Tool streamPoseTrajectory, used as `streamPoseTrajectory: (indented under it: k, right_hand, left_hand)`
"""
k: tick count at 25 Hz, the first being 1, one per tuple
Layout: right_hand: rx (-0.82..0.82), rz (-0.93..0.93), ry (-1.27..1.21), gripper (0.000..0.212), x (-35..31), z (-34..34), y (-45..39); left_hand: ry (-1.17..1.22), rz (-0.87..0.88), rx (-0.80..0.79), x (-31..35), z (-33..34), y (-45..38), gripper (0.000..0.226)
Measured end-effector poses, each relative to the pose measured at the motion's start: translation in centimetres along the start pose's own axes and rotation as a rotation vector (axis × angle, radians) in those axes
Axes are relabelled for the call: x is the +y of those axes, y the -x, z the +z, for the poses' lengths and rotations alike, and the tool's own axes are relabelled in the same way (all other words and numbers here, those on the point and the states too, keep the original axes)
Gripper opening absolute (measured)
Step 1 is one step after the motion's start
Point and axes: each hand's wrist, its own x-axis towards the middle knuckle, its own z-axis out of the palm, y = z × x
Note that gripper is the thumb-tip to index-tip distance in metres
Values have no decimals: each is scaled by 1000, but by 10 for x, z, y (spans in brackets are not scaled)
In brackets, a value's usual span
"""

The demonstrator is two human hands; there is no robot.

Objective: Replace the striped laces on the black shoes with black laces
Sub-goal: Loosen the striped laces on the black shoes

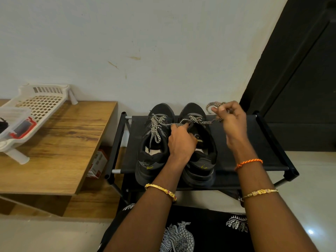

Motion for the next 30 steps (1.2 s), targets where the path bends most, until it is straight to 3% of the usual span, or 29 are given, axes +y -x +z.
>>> streamPoseTrajectory:
  k: [2,3,5,8,9,11,12,16,18,20,23,30]
  right_hand:
    - [49,116,-294,23,-9,-11,-5]
    - [73,138,-297,23,-10,-15,-6]
    - [128,140,-147,20,-7,-21,-5]
    - [231,108,268,9,5,-25,-7]
    - [235,126,427,27,9,-27,-8]
    - [165,158,706,61,14,-29,-8]
    - [103,140,796,68,15,-27,-7]
    - [-265,29,846,46,22,-8,3]
    - [-292,-27,916,32,28,-3,7]
    - [-205,-14,911,21,29,-3,6]
    - [-146,129,696,4,30,-7,-4]
    - [-250,298,455,10,26,-19,-19]
  left_hand:
    - [-14,1,0,0,0,0,39]
    - [-20,0,-2,0,0,0,38]
    - [-13,-2,-3,0,0,-1,31]
    - [-25,10,19,-2,0,-3,21]
    - [-46,21,32,-1,0,-3,23]
    - [-89,45,64,1,1,-4,28]
    - [-99,61,79,2,2,-6,30]
    - [-101,159,109,5,5,-14,36]
    - [-115,206,110,5,9,-17,37]
    - [-115,229,101,3,13,-20,37]
    - [-56,198,75,-3,11,-29,37]
    - [-250,283,122,8,17,-34,32]
